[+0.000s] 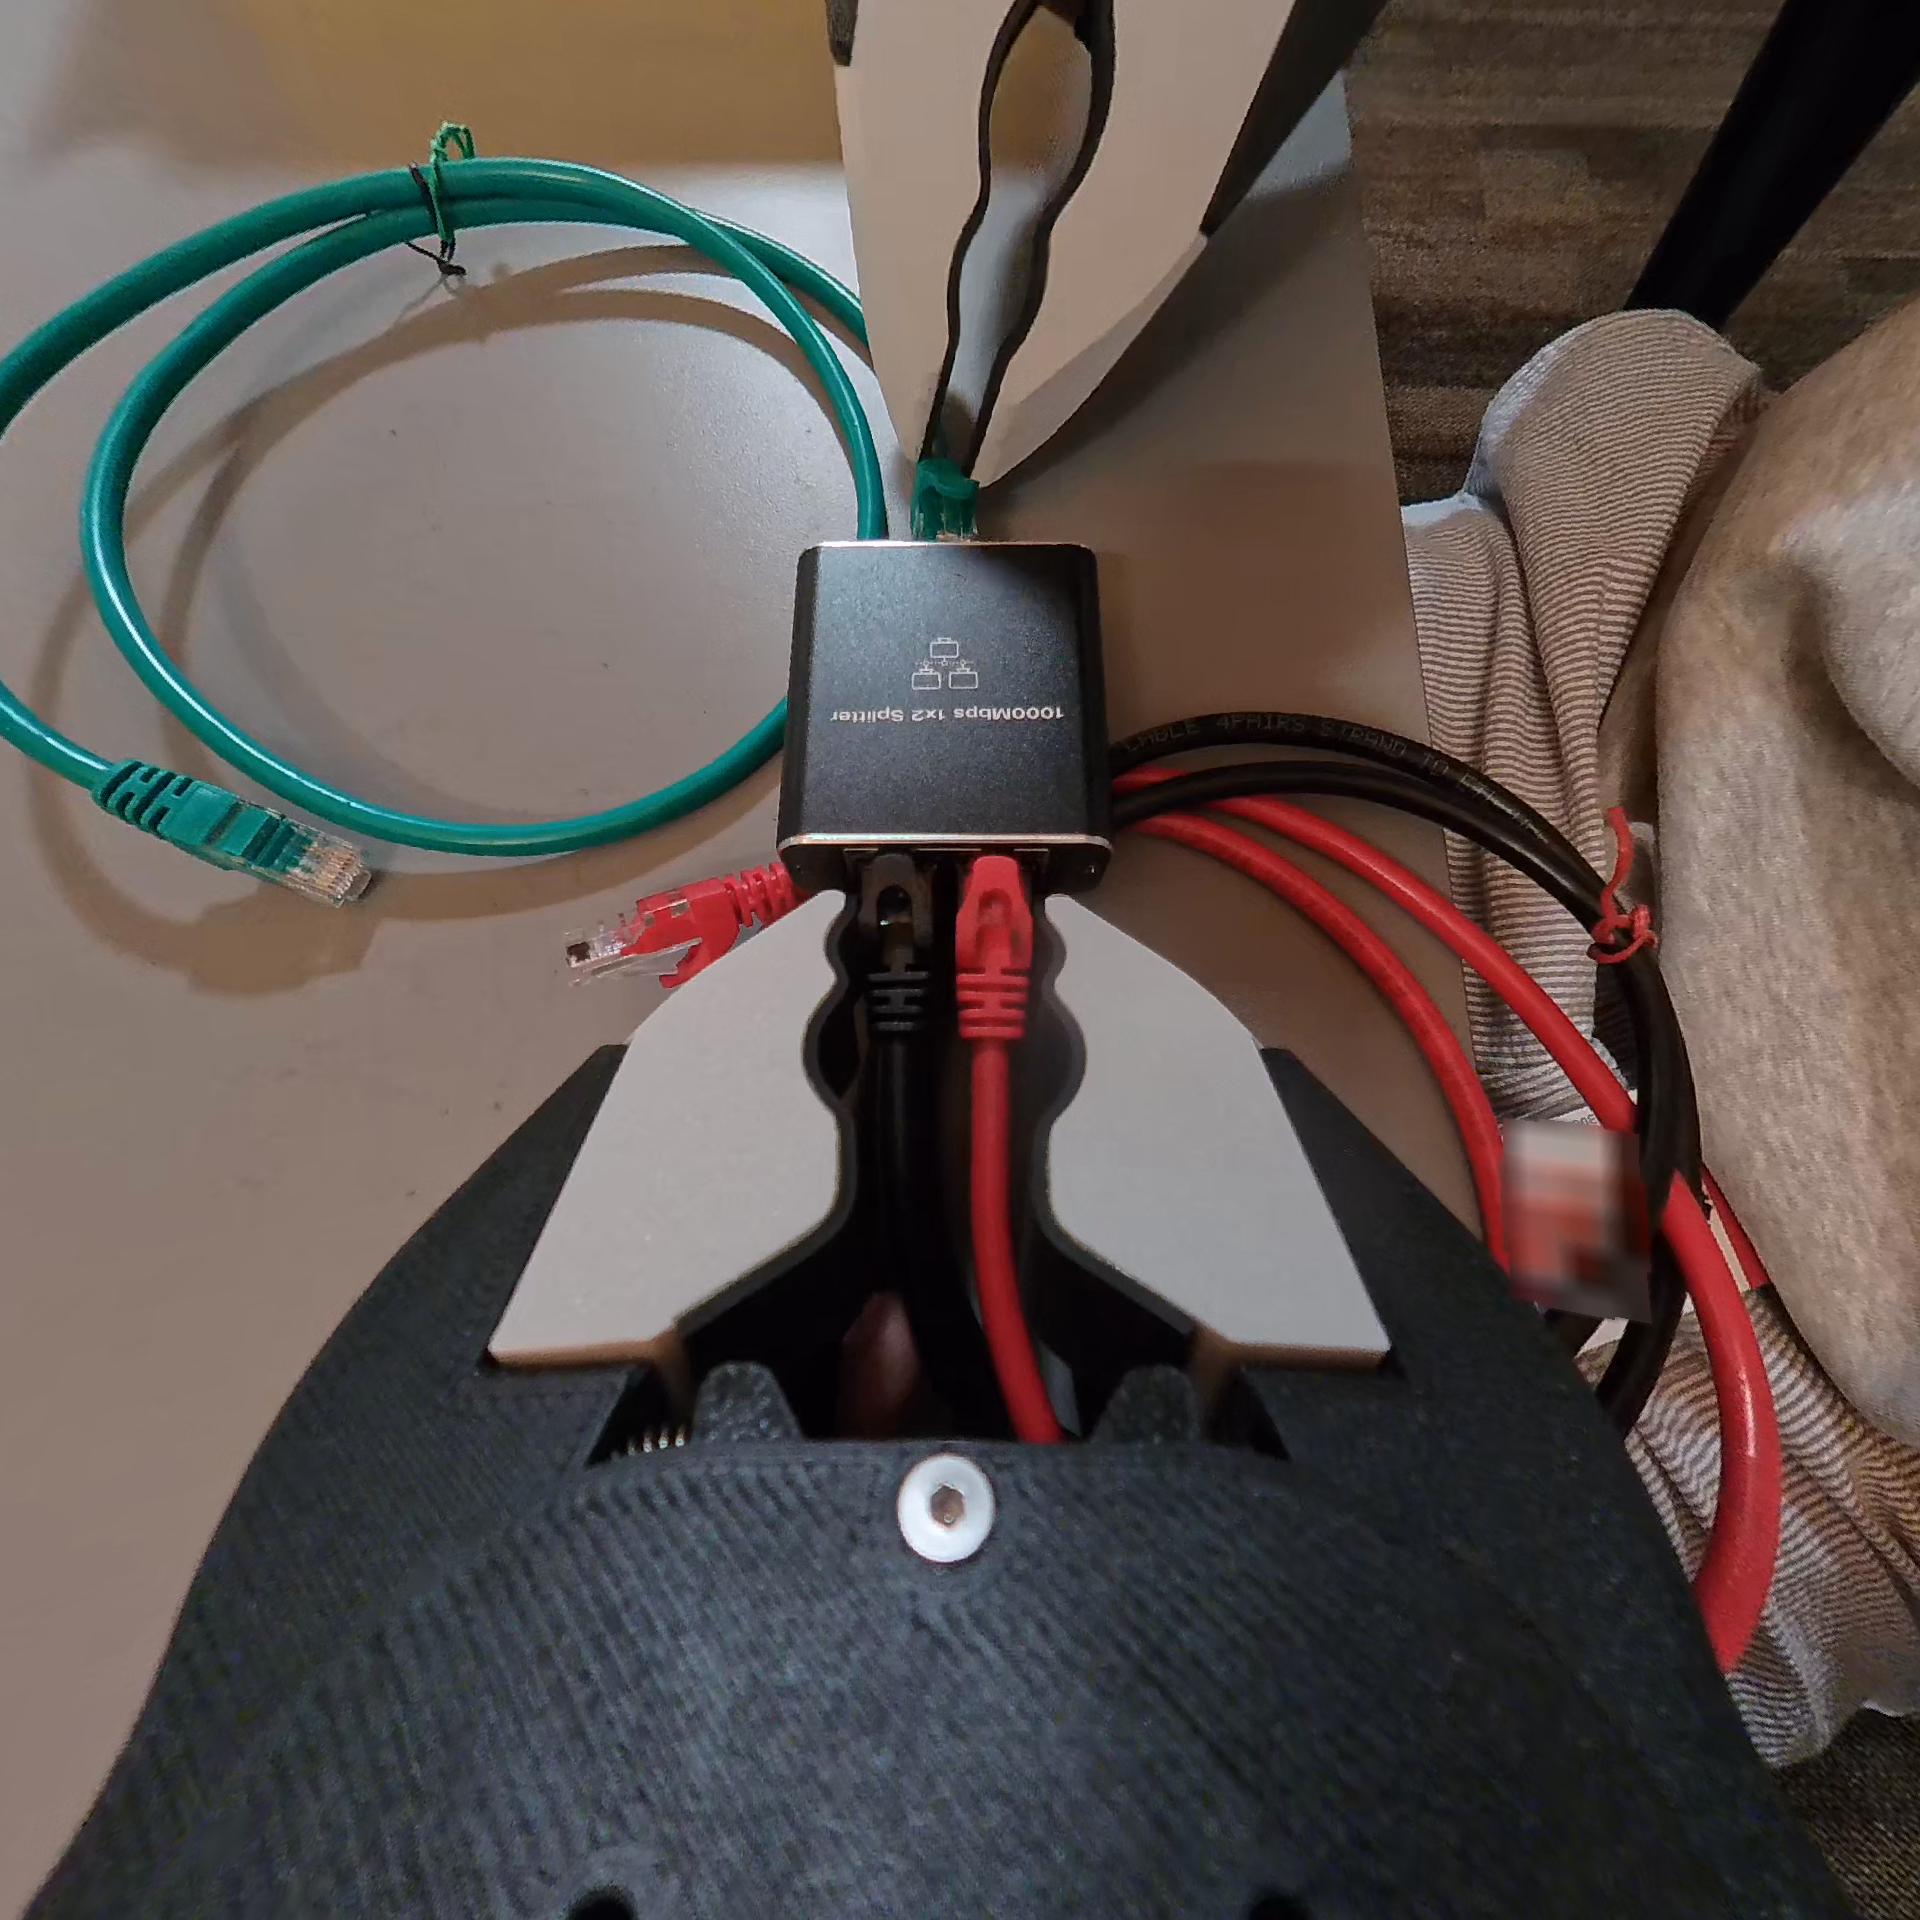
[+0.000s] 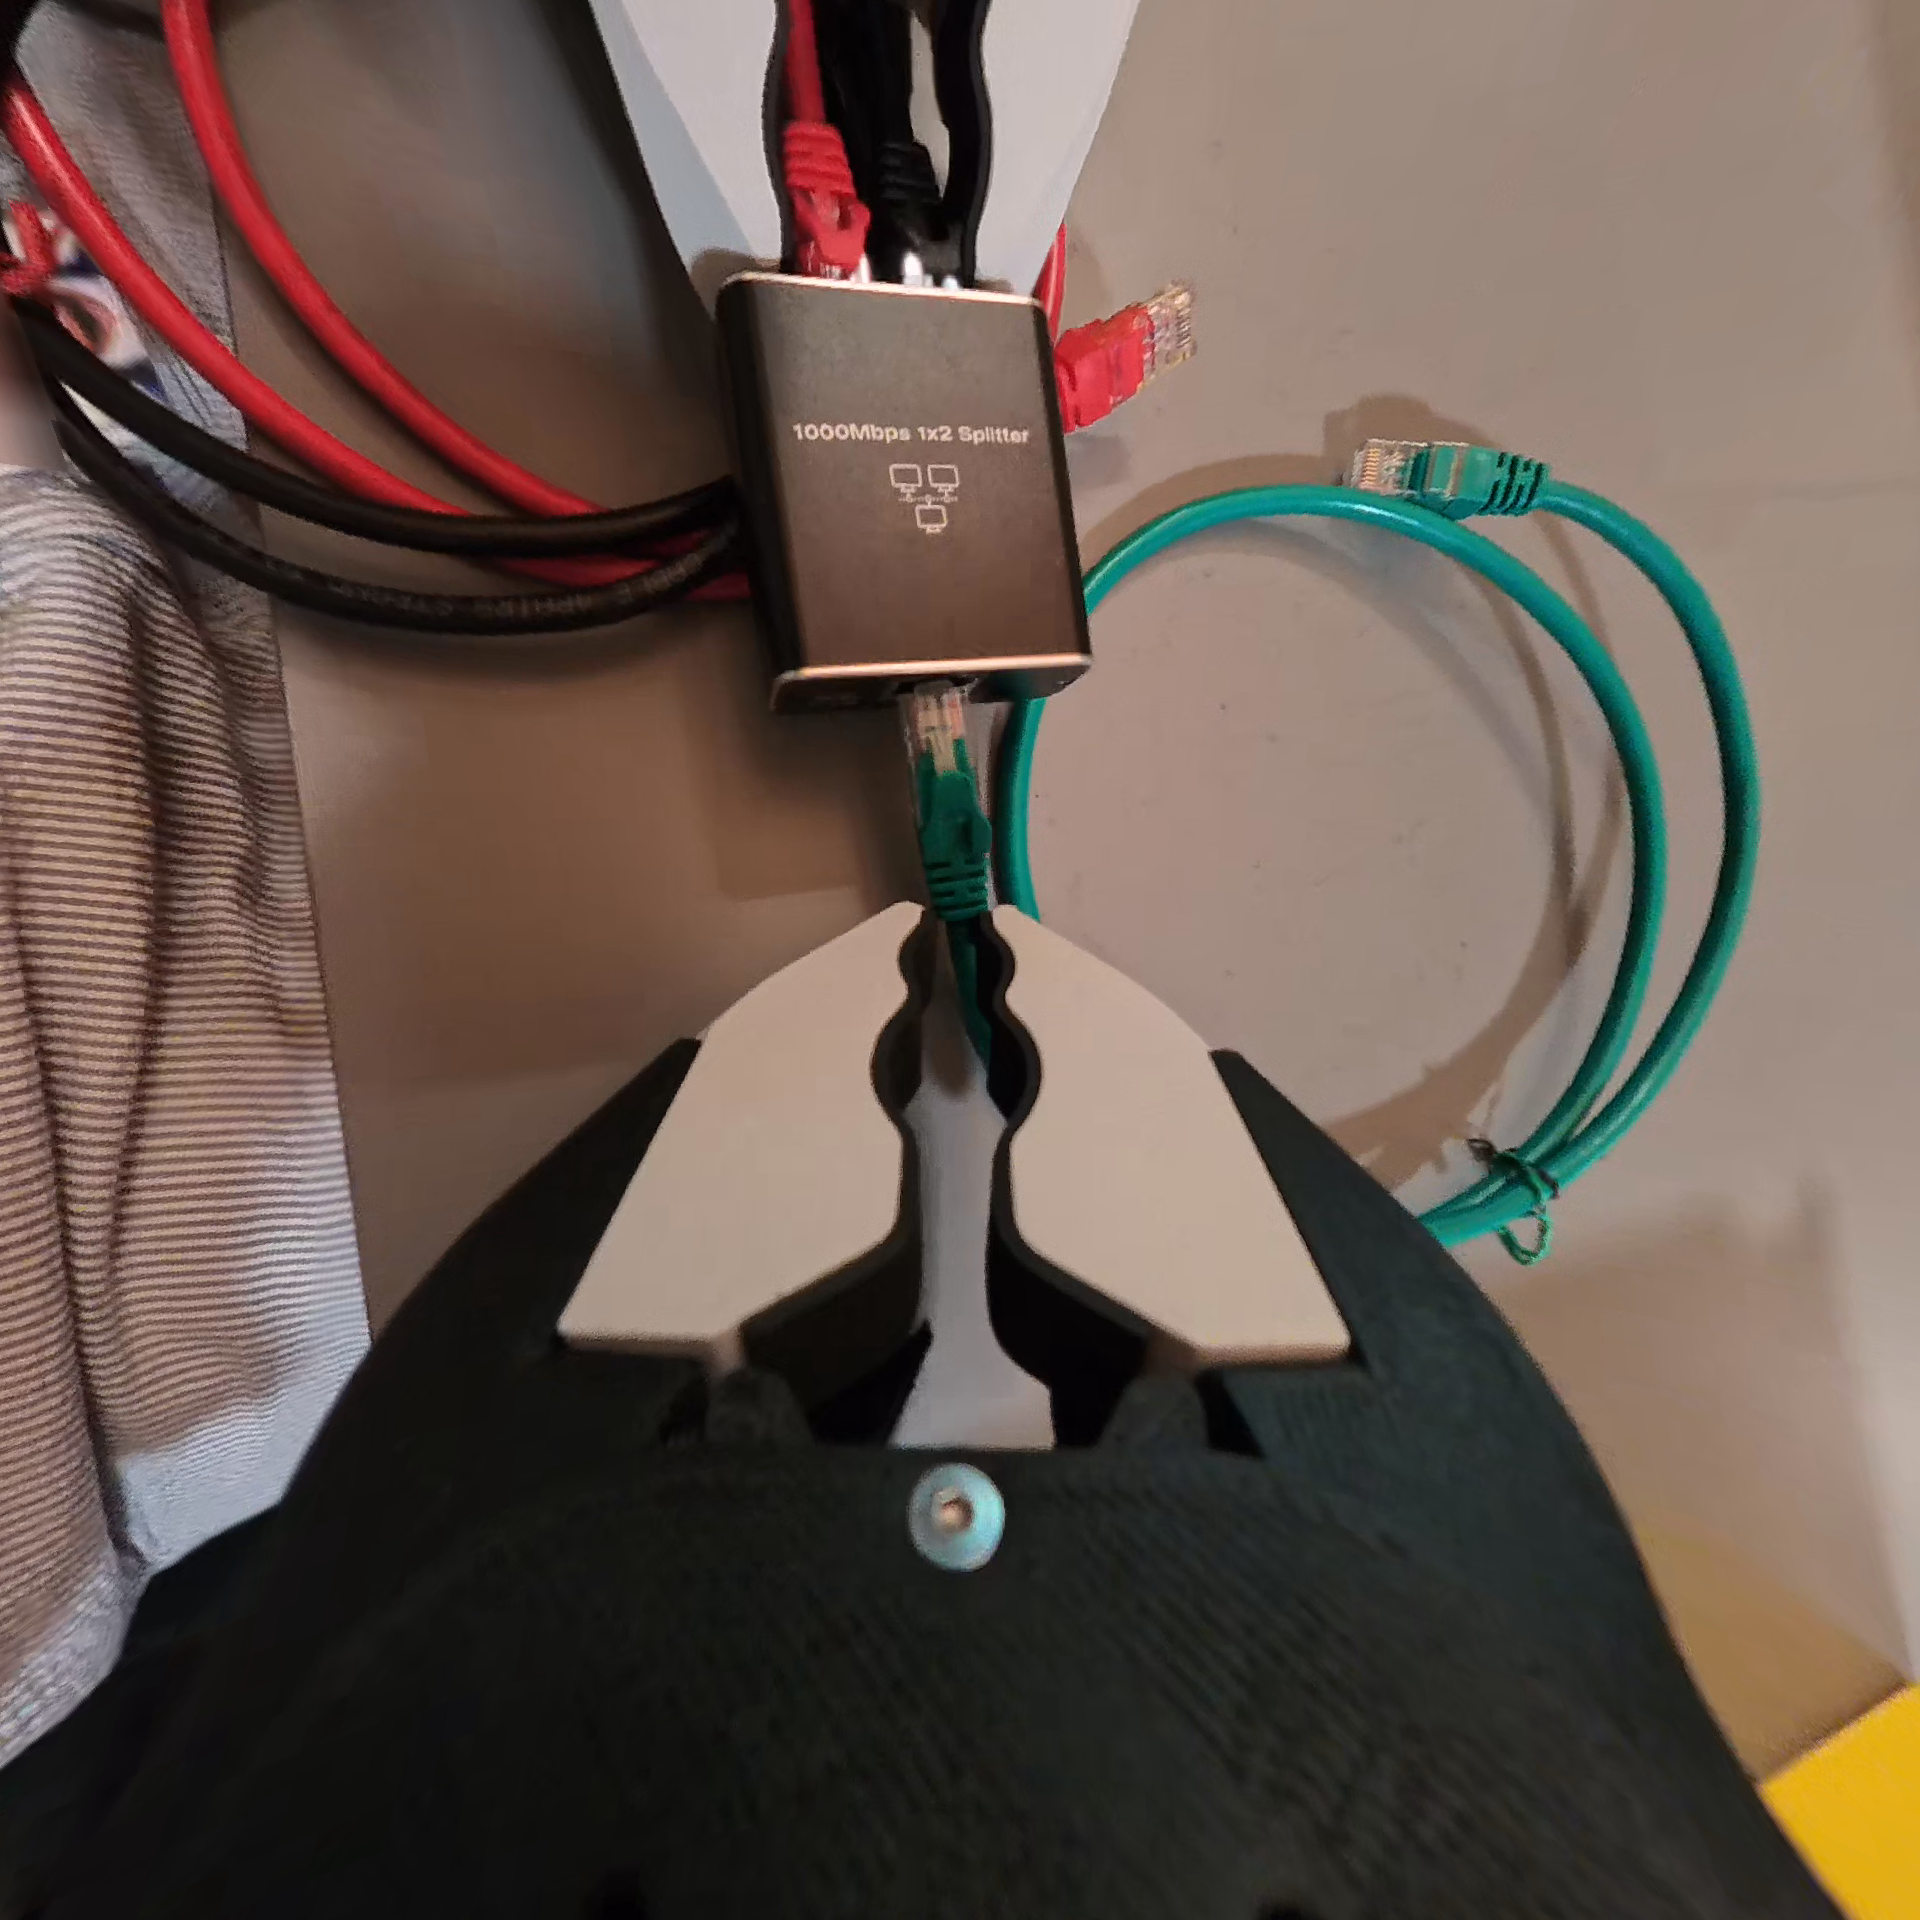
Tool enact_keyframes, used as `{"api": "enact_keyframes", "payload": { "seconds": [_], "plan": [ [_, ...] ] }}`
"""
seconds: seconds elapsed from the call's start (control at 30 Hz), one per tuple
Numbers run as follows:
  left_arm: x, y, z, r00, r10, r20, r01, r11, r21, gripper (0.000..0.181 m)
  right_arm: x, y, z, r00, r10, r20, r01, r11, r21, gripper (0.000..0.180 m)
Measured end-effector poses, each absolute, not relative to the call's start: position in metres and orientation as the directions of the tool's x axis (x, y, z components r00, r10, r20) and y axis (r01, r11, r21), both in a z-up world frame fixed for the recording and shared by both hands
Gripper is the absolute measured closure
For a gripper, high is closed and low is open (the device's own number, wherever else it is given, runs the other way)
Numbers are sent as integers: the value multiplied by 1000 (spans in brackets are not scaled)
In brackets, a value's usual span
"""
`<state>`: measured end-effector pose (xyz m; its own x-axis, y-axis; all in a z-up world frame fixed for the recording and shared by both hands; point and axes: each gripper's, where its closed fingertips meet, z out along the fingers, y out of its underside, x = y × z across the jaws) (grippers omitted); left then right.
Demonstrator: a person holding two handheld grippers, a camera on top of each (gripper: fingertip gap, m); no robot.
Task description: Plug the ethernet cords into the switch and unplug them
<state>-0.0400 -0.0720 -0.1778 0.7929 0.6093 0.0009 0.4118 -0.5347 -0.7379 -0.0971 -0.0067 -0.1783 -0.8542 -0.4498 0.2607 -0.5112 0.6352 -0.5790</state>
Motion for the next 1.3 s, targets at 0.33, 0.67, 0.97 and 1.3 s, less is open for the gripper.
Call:
{"api": "enact_keyframes", "payload": {
  "seconds": [0.33, 0.67, 0.97, 1.3],
  "plan": [
    [-40, -72, -178, 795, 607, 4, 411, -534, -739, 150, -98, -10, -185, -875, -445, 190, -455, 622, -638, 170],
    [-40, -72, -178, 795, 606, 2, 410, -535, -739, 150, -99, -4, -178, -865, -460, 202, -479, 634, -607, 170],
    [-40, -72, -178, 796, 606, 4, 411, -535, -738, 150, -100, -2, -185, -823, -467, 324, -568, 697, -438, 171],
    [-40, -73, -179, 796, 605, 5, 412, -536, -737, 150, -101, -6, -182, -838, -470, 276, -545, 736, -402, 171]
  ]
}}
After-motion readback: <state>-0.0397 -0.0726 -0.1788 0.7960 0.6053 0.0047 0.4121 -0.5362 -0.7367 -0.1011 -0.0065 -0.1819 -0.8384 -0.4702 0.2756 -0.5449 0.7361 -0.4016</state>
